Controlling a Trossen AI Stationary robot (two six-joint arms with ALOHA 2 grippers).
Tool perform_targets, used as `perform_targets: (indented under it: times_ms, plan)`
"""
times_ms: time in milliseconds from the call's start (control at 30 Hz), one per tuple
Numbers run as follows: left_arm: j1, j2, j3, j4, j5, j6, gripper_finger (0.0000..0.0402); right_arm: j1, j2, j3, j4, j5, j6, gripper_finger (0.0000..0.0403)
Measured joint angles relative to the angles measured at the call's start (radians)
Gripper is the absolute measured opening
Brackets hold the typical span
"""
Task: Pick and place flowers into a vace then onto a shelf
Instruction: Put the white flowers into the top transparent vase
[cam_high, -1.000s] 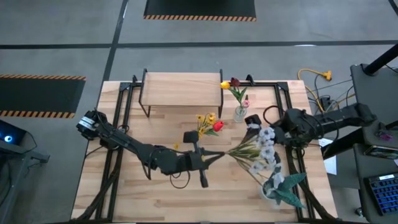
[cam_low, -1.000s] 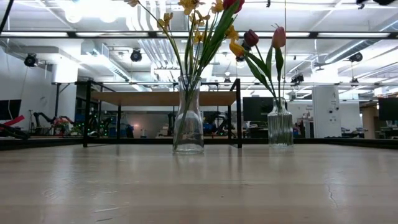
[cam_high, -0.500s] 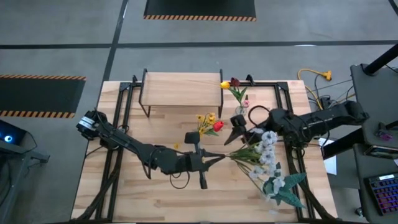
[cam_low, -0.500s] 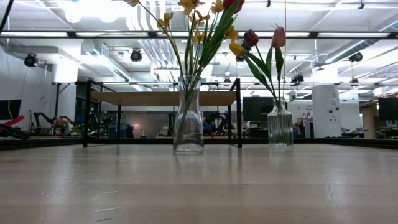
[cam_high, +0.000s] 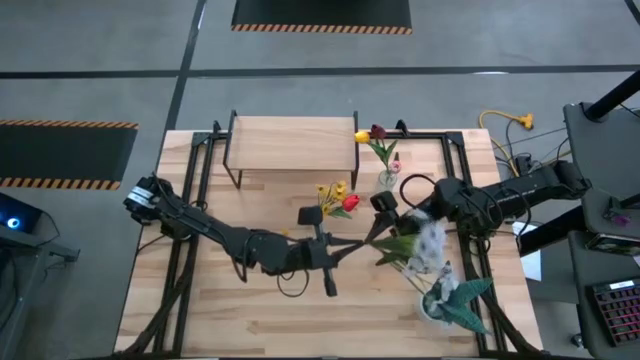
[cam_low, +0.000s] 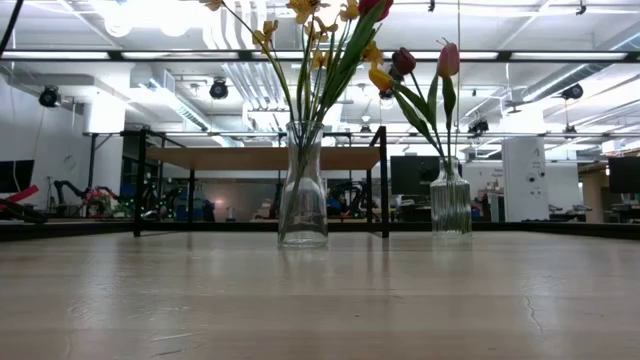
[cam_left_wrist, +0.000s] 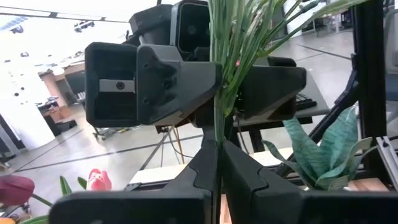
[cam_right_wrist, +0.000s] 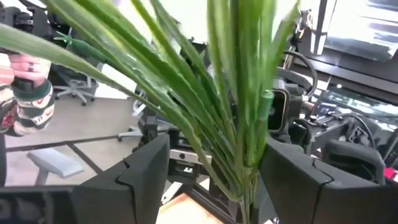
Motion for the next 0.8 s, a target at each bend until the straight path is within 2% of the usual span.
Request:
perform_targets:
  times_ms: [200,300,433,567,667,800]
  plan:
    - [0.003,0.000,0.000,0.000,0.000,-0.003,0.0001,0.001,0.001,0.000,0.000,0.010,0.013,0.0223]
    - [0.004,0.000,0.000,0.000,0.000,-0.003,0.0001,0.001,0.001,0.000,0.000,0.011,0.014,0.0206]
    - [0.007,0.000,0.000,-0.001,0.005,-0.019,0.0001,0.001,0.000,0.000,0.000,0.015,0.021,0.0151]
    - [0.008,0.000,0.000,-0.014,0.015,-0.026,0.0004,0.000,0.000,0.000,0.000,0.017,0.052,0.0074]
    - [0.007,0.000,0.000,-0.040,0.018,-0.027,0.0032,0.000,-0.004,0.000,-0.004,0.025,0.057,0.0022]
    - [-0.002,-0.023,-0.001,-0.086,0.000,-0.027,0.0095,0.002,-0.031,-0.001,-0.046,0.081,0.061,0.0016]
